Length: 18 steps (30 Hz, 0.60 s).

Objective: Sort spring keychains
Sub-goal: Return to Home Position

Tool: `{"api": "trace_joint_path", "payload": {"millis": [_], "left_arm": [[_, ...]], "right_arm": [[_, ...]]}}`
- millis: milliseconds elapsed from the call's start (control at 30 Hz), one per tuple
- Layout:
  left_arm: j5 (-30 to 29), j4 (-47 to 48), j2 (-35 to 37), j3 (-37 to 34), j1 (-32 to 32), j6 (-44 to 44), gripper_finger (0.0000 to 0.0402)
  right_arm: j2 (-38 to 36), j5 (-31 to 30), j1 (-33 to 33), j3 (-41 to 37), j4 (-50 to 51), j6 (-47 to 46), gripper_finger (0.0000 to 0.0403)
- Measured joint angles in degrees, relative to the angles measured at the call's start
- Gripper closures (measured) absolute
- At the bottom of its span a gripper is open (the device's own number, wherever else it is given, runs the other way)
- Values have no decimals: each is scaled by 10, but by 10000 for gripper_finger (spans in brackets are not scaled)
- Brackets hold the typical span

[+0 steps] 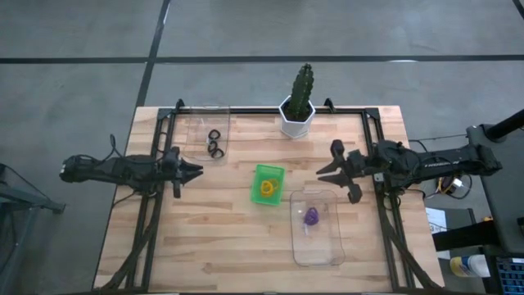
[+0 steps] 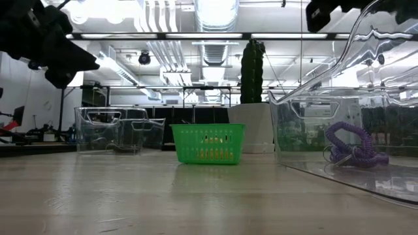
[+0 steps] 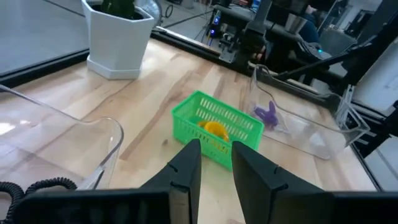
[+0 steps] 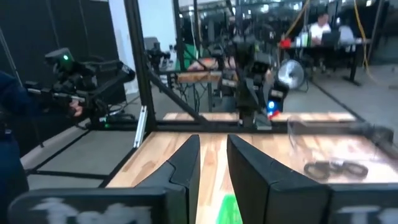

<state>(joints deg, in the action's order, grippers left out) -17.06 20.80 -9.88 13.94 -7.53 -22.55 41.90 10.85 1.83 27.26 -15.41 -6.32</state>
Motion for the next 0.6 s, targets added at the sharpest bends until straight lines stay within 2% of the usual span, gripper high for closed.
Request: {"api": "trace_joint_path", "payload": {"millis": [300, 600], "left_arm": [[0, -3, 32, -1, 0, 13, 319], [0, -2, 71, -2, 0, 27, 319]], "right_arm": [[-90, 1, 0, -48, 12, -4, 331], [-150, -2, 0, -166, -114, -60, 321]]}}
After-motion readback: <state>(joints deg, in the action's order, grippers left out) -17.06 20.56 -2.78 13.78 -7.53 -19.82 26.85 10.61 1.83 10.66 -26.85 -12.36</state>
